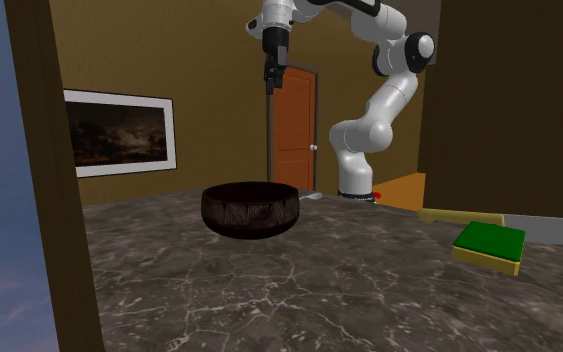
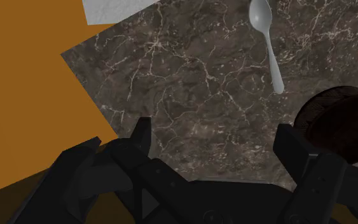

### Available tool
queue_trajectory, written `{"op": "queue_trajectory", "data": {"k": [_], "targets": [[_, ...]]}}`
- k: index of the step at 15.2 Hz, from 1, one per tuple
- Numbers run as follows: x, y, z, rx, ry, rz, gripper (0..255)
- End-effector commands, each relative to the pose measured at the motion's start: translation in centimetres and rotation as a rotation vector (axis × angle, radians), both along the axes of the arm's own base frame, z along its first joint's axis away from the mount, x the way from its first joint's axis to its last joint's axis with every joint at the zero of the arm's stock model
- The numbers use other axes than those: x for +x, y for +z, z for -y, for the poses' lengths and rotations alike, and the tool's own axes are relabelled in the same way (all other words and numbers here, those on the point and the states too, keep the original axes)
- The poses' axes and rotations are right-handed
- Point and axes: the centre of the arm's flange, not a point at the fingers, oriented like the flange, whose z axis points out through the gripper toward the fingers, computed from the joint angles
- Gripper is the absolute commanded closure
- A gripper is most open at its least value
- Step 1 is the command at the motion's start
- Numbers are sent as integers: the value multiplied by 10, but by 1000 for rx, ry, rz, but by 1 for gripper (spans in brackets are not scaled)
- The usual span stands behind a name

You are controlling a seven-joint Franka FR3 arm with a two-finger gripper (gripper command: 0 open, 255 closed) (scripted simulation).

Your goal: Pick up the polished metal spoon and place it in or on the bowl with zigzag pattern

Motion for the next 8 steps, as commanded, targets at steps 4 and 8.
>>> {"op": "queue_trajectory", "data": {"k": [4,8], "targets": [[-2,-34,-18,11,37,22,0],[-5,-80,-43,27,85,52,0]]}}
